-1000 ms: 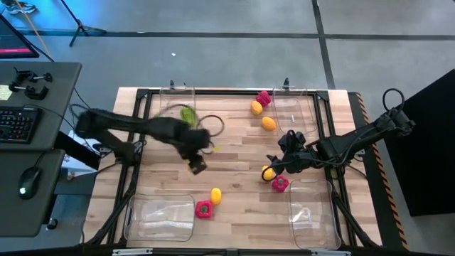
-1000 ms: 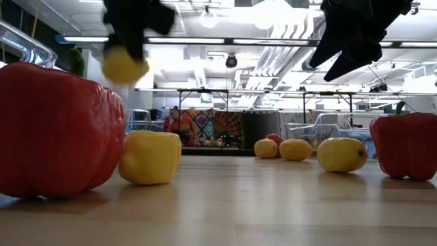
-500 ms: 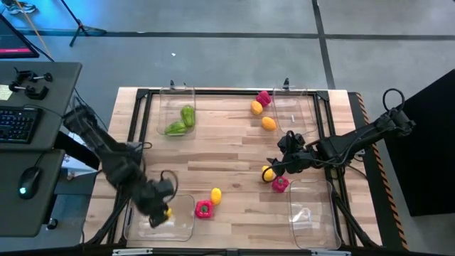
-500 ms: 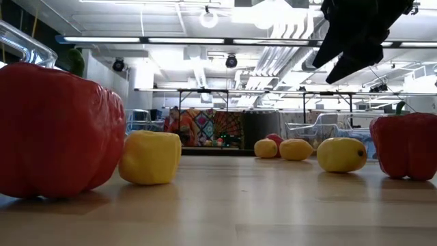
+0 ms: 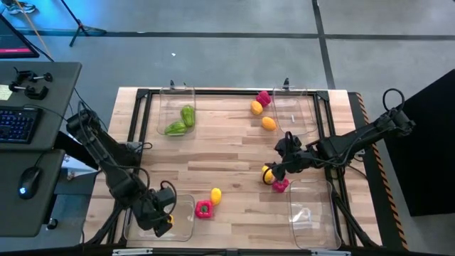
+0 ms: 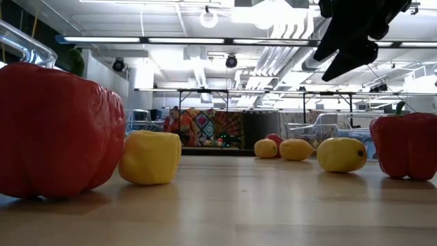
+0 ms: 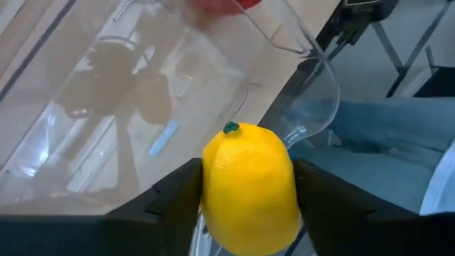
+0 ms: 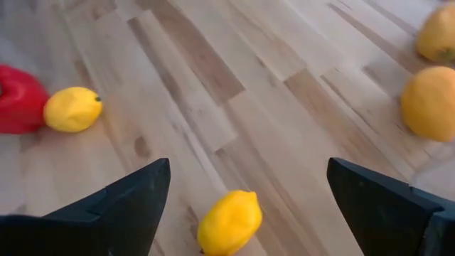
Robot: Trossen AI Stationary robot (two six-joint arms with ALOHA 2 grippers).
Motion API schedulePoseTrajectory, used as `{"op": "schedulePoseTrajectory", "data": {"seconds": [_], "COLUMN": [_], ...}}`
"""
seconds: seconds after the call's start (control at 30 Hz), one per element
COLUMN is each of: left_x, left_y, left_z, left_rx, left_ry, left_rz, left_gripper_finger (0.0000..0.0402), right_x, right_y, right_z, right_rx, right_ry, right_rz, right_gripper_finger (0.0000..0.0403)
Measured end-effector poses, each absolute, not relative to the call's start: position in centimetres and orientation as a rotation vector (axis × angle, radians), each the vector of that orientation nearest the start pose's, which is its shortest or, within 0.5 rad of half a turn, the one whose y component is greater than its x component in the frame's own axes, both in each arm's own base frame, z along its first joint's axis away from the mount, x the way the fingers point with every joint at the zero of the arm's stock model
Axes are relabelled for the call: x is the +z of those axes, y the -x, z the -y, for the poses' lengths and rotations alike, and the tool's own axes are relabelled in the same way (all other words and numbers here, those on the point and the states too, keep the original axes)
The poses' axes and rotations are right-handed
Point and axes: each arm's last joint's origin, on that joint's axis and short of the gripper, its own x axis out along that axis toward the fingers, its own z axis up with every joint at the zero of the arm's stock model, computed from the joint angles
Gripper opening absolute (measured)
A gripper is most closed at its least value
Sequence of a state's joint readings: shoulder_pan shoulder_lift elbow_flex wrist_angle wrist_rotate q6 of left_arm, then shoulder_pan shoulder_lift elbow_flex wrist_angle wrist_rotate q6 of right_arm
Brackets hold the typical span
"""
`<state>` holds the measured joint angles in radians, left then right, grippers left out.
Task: Sort produce into baskets
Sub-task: Put the lemon into the bottom left transparent bin
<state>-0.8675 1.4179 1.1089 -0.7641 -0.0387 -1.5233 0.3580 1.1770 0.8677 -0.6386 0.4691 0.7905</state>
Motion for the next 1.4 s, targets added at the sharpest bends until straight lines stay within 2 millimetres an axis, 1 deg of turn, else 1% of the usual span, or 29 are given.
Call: {"op": "schedulePoseTrajectory", "data": {"seconds": [0.13,0.23,0.3,0.37,0.47,0.53,0.6,0.7,0.83,1.0,1.1,1.17,1.23,1.3,1.4], "left_x": [26.5,26.6,26.8,27.1,27.9,28.5,28.9,29.4,29.5,29.4,29.9,31.0,32.4,33.9,35.7], "left_y": [-18.3,-18.8,-19.6,-20.5,-22.1,-23.2,-24.4,-26.0,-26.9,-27.2,-26.9,-26.1,-24.9,-23.7,-21.8], "left_z": [20.7,20.0,19.2,17.9,15.5,13.9,12.2,10.0,7.7,5.9,4.9,4.3,3.5,2.6,1.4], "left_rx": [0.120,0.098,0.071,0.032,-0.069,-0.134,-0.151,-0.139,-0.075,-0.052,-0.116,-0.132,-0.094,-0.015,0.150], "left_ry": [0.819,0.797,0.793,0.805,0.788,0.748,0.726,0.735,0.764,0.705,0.683,0.658,0.617,0.563,0.481], "left_rz": [-1.256,-1.254,-1.268,-1.277,-1.250,-1.176,-1.091,-0.981,-0.925,-0.916,-0.906,-0.847,-0.765,-0.658,-0.509], "left_gripper_finger": [0.0277,0.0322,0.0347,0.0366,0.0377,0.0378,0.0377,0.0377,0.0377,0.0377,0.0377,0.0377,0.0377,0.0377,0.0377], "right_x": [25.6,25.6,25.6,25.6,25.6,25.6,25.6,25.6,25.5,25.1,24.9,25.1,25.6,25.5,24.4], "right_y": [-21.8,-21.8,-21.8,-21.8,-21.8,-21.8,-21.8,-21.8,-21.7,-21.2,-21.4,-21.9,-22.7,-23.3,-24.1], "right_z": [-6.8,-6.9,-6.8,-6.8,-6.8,-6.8,-6.8,-6.8,-6.9,-6.9,-6.9,-6.6,-6.3,-5.9,-5.0], "right_rx": [-0.372,-0.363,-0.366,-0.366,-0.376,-0.387,-0.395,-0.406,-0.396,-0.409,-0.381,-0.333,-0.308,-0.358,-0.489], "right_ry": [-0.329,-0.323,-0.322,-0.321,-0.315,-0.313,-0.328,-0.387,-0.459,-0.533,-0.595,-0.659,-0.727,-0.758,-0.782], "right_rz": [-0.756,-0.752,-0.750,-0.750,-0.744,-0.736,-0.733,-0.730,-0.761,-0.834,-0.873,-0.892,-0.898,-0.947,-1.106], "right_gripper_finger": [0.0369,0.0369,0.0369,0.0369,0.0369,0.0369,0.0369,0.0369,0.0369,0.0369,0.0369,0.0369,0.0369,0.0369,0.0369]}}
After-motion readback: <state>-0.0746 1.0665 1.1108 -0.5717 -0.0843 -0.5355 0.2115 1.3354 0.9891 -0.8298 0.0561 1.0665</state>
